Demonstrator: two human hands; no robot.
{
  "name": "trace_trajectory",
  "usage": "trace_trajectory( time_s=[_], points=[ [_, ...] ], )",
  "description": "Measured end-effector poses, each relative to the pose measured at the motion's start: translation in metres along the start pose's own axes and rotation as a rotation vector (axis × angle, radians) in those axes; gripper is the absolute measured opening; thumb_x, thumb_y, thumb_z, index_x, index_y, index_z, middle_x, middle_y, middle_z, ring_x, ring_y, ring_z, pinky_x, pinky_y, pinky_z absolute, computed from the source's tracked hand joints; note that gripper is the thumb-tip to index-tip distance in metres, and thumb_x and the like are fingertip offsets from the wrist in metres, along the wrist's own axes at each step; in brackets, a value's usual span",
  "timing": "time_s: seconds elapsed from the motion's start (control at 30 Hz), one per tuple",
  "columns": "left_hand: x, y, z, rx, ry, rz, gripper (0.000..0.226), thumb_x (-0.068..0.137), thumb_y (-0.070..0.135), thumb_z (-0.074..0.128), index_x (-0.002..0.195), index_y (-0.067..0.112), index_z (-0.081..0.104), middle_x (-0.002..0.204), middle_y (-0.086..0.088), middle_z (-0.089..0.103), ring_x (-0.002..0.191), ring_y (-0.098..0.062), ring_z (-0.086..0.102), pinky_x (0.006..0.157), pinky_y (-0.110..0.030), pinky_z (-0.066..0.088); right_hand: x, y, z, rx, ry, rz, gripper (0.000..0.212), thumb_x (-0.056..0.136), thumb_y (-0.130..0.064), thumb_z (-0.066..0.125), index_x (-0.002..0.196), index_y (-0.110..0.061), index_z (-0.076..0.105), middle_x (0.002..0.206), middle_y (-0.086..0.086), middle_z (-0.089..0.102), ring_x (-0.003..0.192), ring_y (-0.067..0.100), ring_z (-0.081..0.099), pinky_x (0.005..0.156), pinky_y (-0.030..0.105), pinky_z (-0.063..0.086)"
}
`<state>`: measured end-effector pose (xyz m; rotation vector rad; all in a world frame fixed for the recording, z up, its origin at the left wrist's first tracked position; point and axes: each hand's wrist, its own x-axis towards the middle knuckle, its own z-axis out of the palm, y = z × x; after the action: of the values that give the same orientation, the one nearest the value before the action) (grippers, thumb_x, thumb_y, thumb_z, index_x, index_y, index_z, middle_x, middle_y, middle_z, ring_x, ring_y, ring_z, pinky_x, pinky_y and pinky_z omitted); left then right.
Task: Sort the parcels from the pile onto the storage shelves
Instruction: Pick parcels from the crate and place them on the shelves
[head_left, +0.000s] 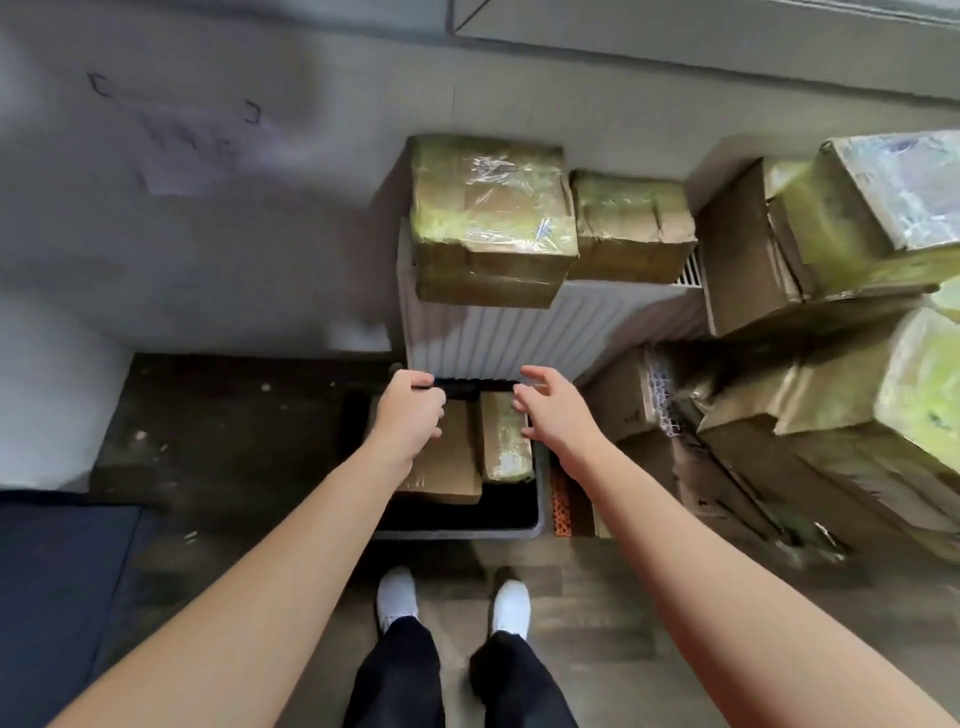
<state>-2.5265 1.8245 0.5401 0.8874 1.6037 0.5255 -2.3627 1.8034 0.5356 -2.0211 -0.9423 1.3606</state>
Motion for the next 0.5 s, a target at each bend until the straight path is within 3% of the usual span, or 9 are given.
trace_trajectory(
  time_s=[0.13, 0.27, 0.37, 0.43, 0.5],
  points=[
    [0.057, -0.049, 0.041, 0.039, -0.029, -0.087, 0.037, 0.095, 0.009, 0.047, 0.131, 0.015, 0.051, 0.096, 0.006, 0.055, 0.094, -0.016, 0.060, 0.092, -0.040, 0.055, 0.066, 0.077, 0.005, -0.038, 0.009, 0.083, 0.051, 0.086, -0.035, 0.053, 0.136, -0.024, 0.051, 0.129, 0.005, 0.062, 0.115, 0.021, 0.060, 0.102, 0.049, 0.049],
    [0.120, -0.099, 0.087, 0.135, -0.075, -0.134, 0.044, 0.095, 0.012, 0.046, 0.138, 0.016, 0.047, 0.115, 0.000, 0.057, 0.093, -0.013, 0.059, 0.093, -0.036, 0.053, 0.124, 0.145, 0.009, -0.092, 0.040, 0.121, 0.045, 0.097, -0.026, 0.052, 0.142, -0.022, 0.046, 0.135, 0.000, 0.058, 0.120, 0.017, 0.055, 0.103, 0.036, 0.045],
    [0.156, -0.133, 0.118, 0.226, -0.134, -0.163, 0.051, 0.096, 0.013, 0.046, 0.146, 0.015, 0.041, 0.138, -0.004, 0.049, 0.115, -0.022, 0.056, 0.104, -0.038, 0.046, 0.164, 0.190, 0.013, -0.153, 0.037, 0.123, 0.046, 0.100, -0.029, 0.049, 0.145, -0.020, 0.044, 0.140, -0.001, 0.055, 0.121, 0.016, 0.051, 0.094, 0.024, 0.036],
    [0.177, -0.154, 0.138, 0.281, -0.175, -0.150, 0.052, 0.096, 0.013, 0.045, 0.148, 0.014, 0.040, 0.146, -0.005, 0.045, 0.128, -0.024, 0.049, 0.110, -0.039, 0.041, 0.189, 0.214, 0.017, -0.196, -0.001, 0.119, 0.049, 0.102, -0.032, 0.046, 0.148, -0.017, 0.040, 0.146, 0.001, 0.050, 0.126, 0.016, 0.049, 0.096, 0.025, 0.033],
    [0.197, -0.172, 0.153, 0.321, -0.187, -0.153, 0.051, 0.097, 0.013, 0.045, 0.148, 0.012, 0.041, 0.148, -0.005, 0.045, 0.128, -0.024, 0.050, 0.110, -0.038, 0.041, 0.210, 0.234, 0.023, -0.243, -0.034, 0.121, 0.052, 0.103, -0.036, 0.043, 0.150, -0.014, 0.037, 0.152, 0.003, 0.043, 0.136, 0.019, 0.043, 0.101, 0.026, 0.032]
  ],
)
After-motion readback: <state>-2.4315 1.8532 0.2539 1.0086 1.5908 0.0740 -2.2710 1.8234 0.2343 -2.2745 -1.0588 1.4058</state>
